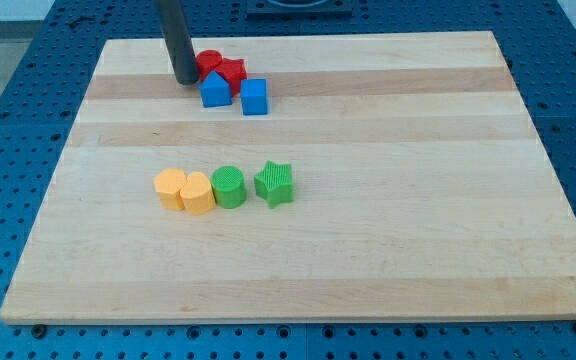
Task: Slide the red circle along with the red star and the blue cube down and right a bit
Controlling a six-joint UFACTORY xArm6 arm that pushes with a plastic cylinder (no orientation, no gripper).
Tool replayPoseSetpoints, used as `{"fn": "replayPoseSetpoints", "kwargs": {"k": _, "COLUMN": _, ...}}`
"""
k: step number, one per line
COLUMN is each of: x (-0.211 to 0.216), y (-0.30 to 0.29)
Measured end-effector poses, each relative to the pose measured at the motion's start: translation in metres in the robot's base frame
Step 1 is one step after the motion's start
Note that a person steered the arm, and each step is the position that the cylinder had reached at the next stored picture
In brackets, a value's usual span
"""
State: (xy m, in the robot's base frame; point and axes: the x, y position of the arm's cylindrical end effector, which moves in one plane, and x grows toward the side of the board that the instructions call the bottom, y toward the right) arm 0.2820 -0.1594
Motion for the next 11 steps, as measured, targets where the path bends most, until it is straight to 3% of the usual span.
{"fn": "replayPoseSetpoints", "kwargs": {"k": 2, "x": -0.01, "y": -0.042}}
{"fn": "replayPoseSetpoints", "kwargs": {"k": 4, "x": -0.049, "y": -0.03}}
{"fn": "replayPoseSetpoints", "kwargs": {"k": 11, "x": -0.037, "y": 0.011}}
